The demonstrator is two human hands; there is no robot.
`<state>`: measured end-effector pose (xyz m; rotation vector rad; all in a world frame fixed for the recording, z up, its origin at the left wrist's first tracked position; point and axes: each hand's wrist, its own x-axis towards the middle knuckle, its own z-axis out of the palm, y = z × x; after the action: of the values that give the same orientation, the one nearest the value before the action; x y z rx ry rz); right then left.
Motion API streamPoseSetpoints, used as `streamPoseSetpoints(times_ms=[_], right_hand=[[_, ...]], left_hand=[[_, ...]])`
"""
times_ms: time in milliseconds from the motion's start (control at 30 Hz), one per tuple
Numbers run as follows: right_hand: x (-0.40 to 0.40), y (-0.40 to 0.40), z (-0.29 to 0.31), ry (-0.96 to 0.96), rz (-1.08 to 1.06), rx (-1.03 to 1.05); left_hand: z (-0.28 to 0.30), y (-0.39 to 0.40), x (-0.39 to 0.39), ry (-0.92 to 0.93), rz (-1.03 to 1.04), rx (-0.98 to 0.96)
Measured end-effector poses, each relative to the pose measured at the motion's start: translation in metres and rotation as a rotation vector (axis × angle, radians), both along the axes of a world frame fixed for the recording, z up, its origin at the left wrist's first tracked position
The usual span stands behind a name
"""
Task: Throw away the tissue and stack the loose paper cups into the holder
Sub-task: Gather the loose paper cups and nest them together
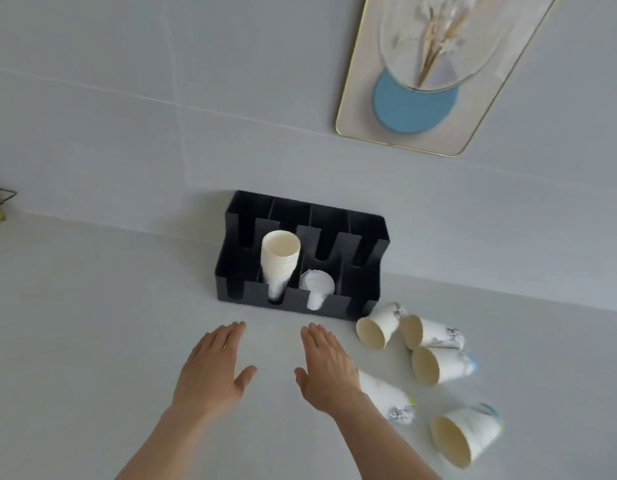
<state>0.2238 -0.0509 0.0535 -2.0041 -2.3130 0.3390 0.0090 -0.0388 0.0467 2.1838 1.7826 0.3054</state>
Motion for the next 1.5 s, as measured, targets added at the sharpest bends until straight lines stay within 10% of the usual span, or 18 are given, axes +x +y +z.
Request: streamPoseSetpoints(times_ms=[467, 833, 1200, 1500], right_hand=[[0.234, -0.073, -0.039, -0.002, -0.243, 0.071], [0.287, -0.108, -0.065, -0.047, -0.012, -0.339], [0.289, -0.096, -0.076, -0.184, 0.124, -0.251], [0.277, -0.073, 0.003, 0.353, -0.134, -0.104]], left_hand=[[-0.035, 0.011, 0.221, 0.062, -0.416, -0.265], [-0.058, 0.003, 0.258, 0.184, -0.406, -0.359], [-0.027, 0.003, 0.251, -0.021, -0.327, -0.232], [-0.02, -0.01, 0.257, -0.08, -0.331, -0.143]])
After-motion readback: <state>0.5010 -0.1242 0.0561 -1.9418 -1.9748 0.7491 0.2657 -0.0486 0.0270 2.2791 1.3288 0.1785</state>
